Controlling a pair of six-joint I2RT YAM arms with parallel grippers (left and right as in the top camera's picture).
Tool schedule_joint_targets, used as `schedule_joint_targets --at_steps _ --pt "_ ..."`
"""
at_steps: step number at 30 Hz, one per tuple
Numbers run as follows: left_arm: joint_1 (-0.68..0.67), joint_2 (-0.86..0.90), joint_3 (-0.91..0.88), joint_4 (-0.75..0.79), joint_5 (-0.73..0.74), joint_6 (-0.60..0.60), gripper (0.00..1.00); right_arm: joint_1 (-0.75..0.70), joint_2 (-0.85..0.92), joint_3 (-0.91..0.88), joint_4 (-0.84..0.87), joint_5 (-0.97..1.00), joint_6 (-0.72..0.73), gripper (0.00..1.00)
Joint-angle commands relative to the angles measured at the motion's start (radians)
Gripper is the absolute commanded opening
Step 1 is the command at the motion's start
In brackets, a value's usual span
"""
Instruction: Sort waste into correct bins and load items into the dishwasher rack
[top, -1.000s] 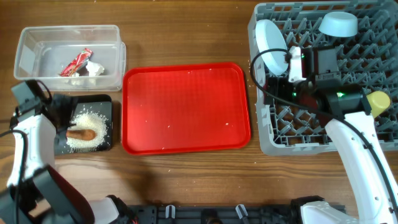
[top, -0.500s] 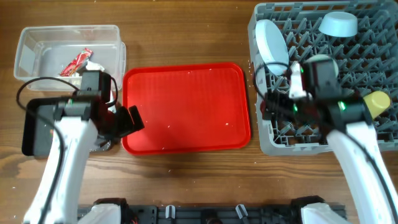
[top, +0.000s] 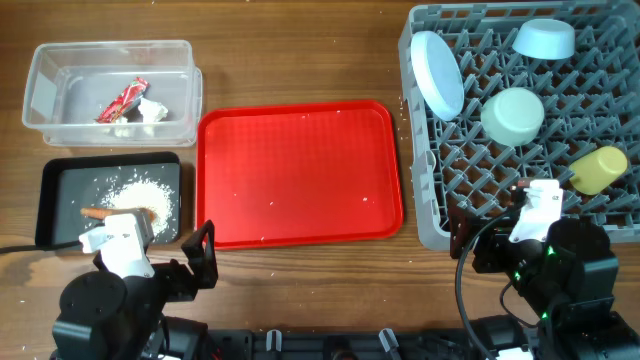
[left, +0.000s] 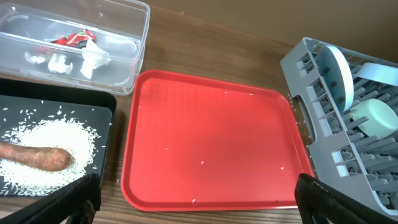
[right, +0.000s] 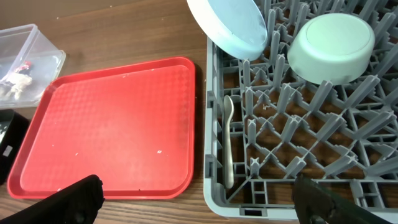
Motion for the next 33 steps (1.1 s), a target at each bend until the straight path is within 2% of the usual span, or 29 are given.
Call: schedule_joint_targets --at_steps 1,17,21,24,25,28,33 --pt "-0.005 -0.006 -0.011 0.005 -0.016 0.016 1.00 -0.002 -0.005 -0.005 -0.002 0.017 0.002 1.00" --pt "-0.005 -0.006 -0.011 0.005 -0.016 0.016 1.00 -0.002 -0.008 -0.006 -0.025 0.044 -0.005 1.00" --pt "-0.005 -0.006 -0.011 0.005 -0.016 0.016 1.00 -0.002 -0.068 -0.021 0.054 0.080 -0.074 1.00" --pt "-0.005 -0.006 -0.011 0.005 -0.016 0.016 1.00 -0.003 -0.197 -0.134 0.237 0.080 -0.079 1.00" --pt "-0.005 -0.006 -0.011 0.005 -0.016 0.016 1.00 -0.003 -0.295 -0.252 0.365 0.080 -0.077 1.00" --pt "-0.005 -0.006 -0.011 0.005 -0.016 0.016 1.00 -0.002 -0.436 -0.456 0.566 0.072 -0.057 1.00" --pt "-0.005 -0.006 -0.011 0.005 -0.016 0.016 1.00 -0.002 -0.536 -0.750 0.962 0.077 -0.044 1.00"
